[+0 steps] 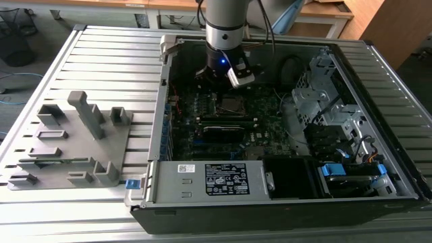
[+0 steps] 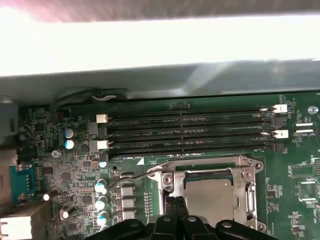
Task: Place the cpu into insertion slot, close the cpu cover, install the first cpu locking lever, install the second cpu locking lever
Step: 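Close the cpu cover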
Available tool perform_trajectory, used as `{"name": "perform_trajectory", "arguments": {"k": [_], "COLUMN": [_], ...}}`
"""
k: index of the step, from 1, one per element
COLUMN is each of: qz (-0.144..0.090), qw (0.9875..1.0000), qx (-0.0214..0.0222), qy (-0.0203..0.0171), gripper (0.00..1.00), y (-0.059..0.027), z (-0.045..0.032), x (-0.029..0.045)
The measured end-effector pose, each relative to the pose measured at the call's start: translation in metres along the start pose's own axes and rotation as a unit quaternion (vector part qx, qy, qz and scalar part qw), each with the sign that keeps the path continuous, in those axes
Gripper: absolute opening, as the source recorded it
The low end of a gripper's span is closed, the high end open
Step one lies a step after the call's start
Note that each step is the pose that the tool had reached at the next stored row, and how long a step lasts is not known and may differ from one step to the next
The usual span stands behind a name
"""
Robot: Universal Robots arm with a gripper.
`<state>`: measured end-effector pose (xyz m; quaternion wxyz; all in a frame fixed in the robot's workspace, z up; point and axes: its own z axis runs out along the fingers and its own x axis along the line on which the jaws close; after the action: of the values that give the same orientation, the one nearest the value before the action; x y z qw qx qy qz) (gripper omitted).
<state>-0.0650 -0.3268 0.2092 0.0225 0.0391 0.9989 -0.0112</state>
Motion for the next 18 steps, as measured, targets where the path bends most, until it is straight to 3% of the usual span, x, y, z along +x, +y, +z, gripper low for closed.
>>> {"name": "perform_trajectory", "arguments": {"k": [8,18], "qz": [0.000,0.000], "qw": [1.0000,1.0000], "qx": [0.0000,0.0000], "qy": [0.0000,0.0000], "gripper": [0.11,0.11], "y": [-0.0003,-0.0003], "z": [-0.0129,-0.0139], "x": [-0.0006,-0.0012]}}
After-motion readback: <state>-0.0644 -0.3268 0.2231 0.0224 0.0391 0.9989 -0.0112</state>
